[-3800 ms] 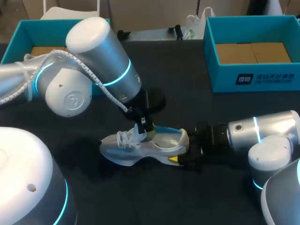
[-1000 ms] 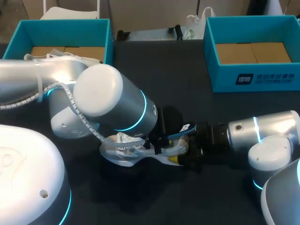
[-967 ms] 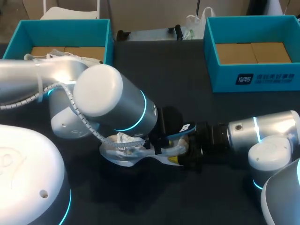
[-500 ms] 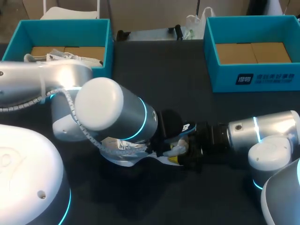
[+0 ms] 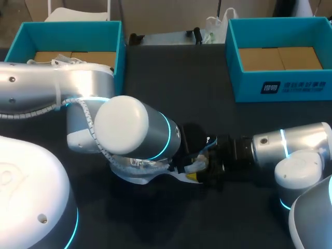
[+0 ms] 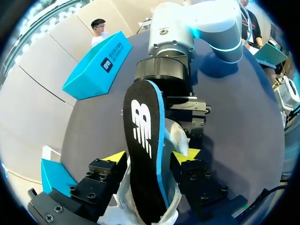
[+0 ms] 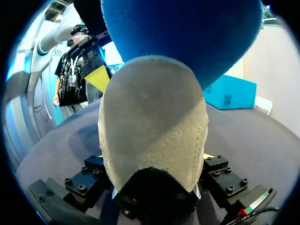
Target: Take the shoe out of the shoebox, open the shoe tongue, remove and reinsert the insole, then place the shoe into the shoebox
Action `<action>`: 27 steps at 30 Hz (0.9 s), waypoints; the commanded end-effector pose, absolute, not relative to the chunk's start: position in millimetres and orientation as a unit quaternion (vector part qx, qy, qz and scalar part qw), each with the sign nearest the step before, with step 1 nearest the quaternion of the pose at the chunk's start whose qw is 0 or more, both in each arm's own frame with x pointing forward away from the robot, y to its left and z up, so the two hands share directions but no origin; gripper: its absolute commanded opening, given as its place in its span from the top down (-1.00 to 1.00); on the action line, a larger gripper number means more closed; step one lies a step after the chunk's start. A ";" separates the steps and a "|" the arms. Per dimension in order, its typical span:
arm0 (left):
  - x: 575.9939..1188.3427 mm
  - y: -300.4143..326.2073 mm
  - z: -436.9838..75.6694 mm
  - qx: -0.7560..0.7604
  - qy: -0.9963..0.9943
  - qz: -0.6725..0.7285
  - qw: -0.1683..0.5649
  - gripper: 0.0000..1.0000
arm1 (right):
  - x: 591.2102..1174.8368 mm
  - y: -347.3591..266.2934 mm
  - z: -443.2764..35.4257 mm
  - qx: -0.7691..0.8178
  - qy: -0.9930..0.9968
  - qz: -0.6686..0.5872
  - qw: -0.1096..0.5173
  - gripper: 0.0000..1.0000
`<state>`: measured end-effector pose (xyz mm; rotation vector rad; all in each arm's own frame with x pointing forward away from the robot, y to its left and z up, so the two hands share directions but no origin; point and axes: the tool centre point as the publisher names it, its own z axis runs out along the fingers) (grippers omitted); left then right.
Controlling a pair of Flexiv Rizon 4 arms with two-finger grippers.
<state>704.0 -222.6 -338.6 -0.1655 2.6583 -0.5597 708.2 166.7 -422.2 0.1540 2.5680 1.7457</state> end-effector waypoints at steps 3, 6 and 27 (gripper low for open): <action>709.2 -226.5 -342.1 -0.059 0.953 -0.204 0.214 -0.14 | 707.6 168.4 -421.4 0.050 0.827 0.559 0.017 1.00; 710.7 -225.5 -344.4 -0.059 0.952 -0.204 0.220 -0.07 | 707.6 168.4 -421.4 0.050 0.827 0.559 0.017 1.00; 713.0 -214.4 -346.5 -0.057 0.948 -0.220 0.222 0.46 | 707.6 168.4 -421.4 0.050 0.827 0.559 0.017 1.00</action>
